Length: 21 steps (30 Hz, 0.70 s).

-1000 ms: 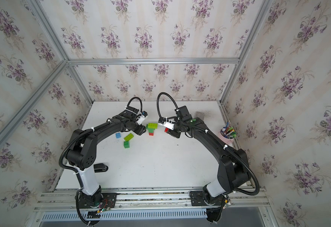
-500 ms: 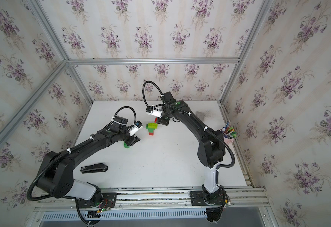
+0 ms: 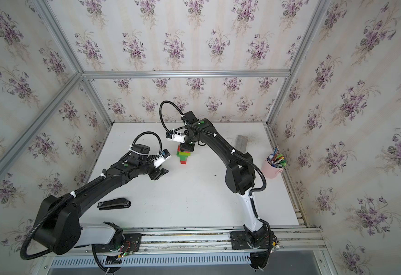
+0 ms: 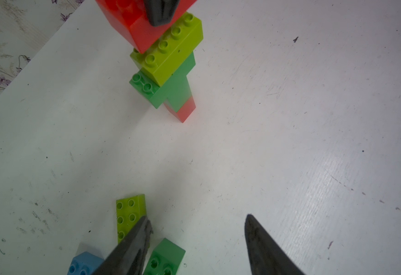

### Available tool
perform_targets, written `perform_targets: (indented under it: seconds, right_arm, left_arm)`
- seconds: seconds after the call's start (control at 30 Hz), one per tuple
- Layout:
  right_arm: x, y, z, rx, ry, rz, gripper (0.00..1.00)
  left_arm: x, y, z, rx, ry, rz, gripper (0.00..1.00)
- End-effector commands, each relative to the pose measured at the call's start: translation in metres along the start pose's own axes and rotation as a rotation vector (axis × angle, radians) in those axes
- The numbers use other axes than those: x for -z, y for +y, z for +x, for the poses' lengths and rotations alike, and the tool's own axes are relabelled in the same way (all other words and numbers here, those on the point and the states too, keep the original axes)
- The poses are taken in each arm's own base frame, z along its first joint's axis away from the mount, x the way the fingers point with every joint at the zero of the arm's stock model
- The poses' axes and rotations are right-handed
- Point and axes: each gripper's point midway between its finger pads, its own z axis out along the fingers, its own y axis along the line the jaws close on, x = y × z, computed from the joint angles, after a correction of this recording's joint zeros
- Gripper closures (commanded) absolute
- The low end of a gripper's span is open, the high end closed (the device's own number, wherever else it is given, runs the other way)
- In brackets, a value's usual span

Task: Assemble a spoon with lego
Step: Assemble the lego brick with the lego brick.

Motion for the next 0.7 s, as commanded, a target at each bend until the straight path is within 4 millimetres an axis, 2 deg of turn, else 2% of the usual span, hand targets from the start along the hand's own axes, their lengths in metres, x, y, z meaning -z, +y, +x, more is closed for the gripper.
perform_targets:
  seconds: [0.0,0.67]
  right_arm:
    - [-0.003,0.0013,0.0064,0.009,0.029,-0.013,0.77]
    - [-0.0129,-0.0038,0.0154,0.004,0.052,-0.011,0.78]
  left_arm:
    - [0.0019,-0.0011,-0.0051,-0.011,-0.023,0.009,0.36]
    - [-0.0019,-0.0024,0.0006,0.007,0.0,0.016,0.36]
